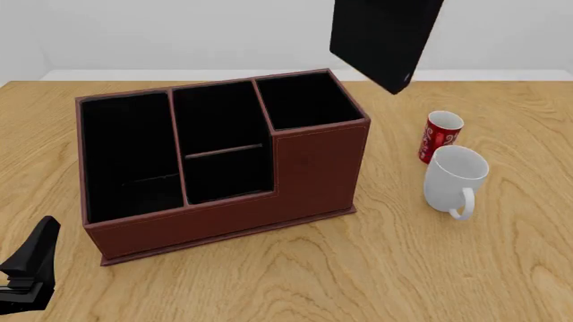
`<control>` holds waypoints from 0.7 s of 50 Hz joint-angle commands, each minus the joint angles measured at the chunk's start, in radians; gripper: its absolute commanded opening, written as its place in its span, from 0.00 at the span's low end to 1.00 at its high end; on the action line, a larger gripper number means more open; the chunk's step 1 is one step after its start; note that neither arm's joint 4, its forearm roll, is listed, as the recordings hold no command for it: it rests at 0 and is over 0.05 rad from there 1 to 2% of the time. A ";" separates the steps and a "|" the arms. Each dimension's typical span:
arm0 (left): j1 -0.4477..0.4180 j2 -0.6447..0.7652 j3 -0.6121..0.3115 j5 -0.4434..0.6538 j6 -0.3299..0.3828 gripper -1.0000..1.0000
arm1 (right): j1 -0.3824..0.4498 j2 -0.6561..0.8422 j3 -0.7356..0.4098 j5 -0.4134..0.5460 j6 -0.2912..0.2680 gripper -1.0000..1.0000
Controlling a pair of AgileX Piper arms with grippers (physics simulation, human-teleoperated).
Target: Pick up the book and place it in the right compartment of the caddy.
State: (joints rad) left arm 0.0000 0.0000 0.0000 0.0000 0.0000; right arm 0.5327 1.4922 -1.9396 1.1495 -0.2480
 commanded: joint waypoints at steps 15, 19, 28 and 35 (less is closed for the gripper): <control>0.000 0.000 0.000 0.000 0.000 1.00 | -0.006 0.271 -0.303 0.026 0.029 0.00; 0.000 0.000 0.000 0.000 0.000 1.00 | 0.005 0.298 -0.315 0.017 0.029 0.00; 0.000 0.000 0.000 0.000 0.000 1.00 | 0.023 0.366 -0.371 0.003 0.047 0.00; 0.000 0.000 0.000 0.000 0.000 1.00 | 0.028 0.384 -0.340 -0.044 0.066 0.00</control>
State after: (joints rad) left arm 0.0000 0.0000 0.0000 0.0000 0.0000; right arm 0.5490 1.8337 -2.2649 1.1480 -0.2195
